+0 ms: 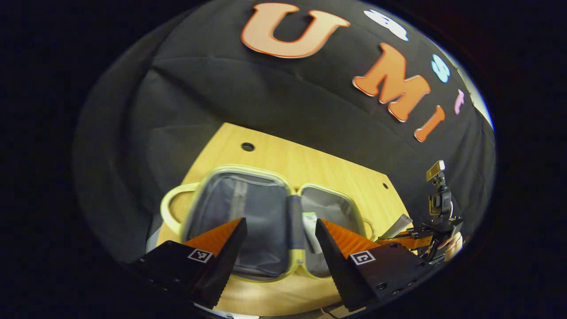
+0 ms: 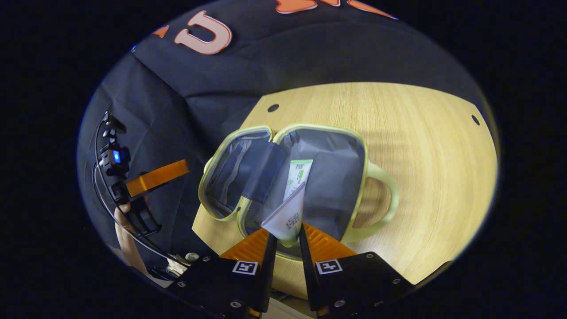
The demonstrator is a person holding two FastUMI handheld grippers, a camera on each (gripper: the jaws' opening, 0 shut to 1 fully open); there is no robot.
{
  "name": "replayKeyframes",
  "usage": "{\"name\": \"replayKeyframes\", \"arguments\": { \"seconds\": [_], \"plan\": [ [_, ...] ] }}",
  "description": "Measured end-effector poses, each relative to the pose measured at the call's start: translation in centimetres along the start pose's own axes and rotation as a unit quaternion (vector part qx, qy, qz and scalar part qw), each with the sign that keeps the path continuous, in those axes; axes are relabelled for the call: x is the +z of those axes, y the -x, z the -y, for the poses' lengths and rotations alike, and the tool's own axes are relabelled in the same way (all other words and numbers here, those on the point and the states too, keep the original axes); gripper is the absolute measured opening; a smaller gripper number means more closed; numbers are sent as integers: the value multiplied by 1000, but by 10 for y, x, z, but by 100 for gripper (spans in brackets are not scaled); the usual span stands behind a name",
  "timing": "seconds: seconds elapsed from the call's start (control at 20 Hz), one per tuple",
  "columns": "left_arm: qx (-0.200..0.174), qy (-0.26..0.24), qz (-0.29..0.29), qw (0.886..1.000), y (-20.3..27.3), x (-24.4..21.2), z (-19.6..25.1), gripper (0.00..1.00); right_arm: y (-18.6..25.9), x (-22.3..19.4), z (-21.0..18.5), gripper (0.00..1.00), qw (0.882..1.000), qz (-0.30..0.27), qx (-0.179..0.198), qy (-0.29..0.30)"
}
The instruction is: First open the suitcase, pack the skin care products into it, and then close the suitcase.
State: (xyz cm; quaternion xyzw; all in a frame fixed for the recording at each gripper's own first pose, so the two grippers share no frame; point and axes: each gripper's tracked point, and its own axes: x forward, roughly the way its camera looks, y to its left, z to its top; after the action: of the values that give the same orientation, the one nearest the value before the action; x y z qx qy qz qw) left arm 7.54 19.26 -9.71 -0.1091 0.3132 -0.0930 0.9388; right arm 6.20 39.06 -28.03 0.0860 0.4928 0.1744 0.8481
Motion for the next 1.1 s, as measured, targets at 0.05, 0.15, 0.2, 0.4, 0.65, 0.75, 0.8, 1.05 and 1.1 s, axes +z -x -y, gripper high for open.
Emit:
{"name": "replayKeyframes", "arguments": {
  "seconds": [0.05, 0.15, 0.2, 0.4, 0.65, 0.75, 0.8, 1.05, 1.1],
  "plan": [
    [18, 8, 6, 1000, 20, 3, -12, 96, -7, -2, 7, 34, 1000, -13, -10, -5],
    [47, 19, 14, 999, 53, 7, -28, 97, -25, -5, 18, 40, 999, -27, -30, -14],
    [61, 22, 16, 998, 66, 7, -32, 97, -31, -5, 19, 28, 999, -29, -34, -20],
    [90, 30, 21, 995, 90, 2, -53, 97, -40, 1, 15, 36, 998, -29, -29, -43],
    [91, 41, 18, 995, 81, -3, -70, 97, -33, 18, 8, 71, 999, 12, -18, -46],
    [86, 53, 17, 995, 76, -4, -76, 98, -24, 25, 3, 94, 999, 31, -11, -42],
    [85, 61, 18, 994, 73, -3, -80, 97, -19, 28, 0, 95, 998, 41, -6, -39],
    [71, 101, 22, 992, 52, 2, -116, 98, 11, 38, -10, 95, 997, 76, 4, -31],
    [68, 112, 22, 991, 45, 3, -126, 97, 17, 39, -9, 95, 996, 80, 0, -31]
  ]
}}
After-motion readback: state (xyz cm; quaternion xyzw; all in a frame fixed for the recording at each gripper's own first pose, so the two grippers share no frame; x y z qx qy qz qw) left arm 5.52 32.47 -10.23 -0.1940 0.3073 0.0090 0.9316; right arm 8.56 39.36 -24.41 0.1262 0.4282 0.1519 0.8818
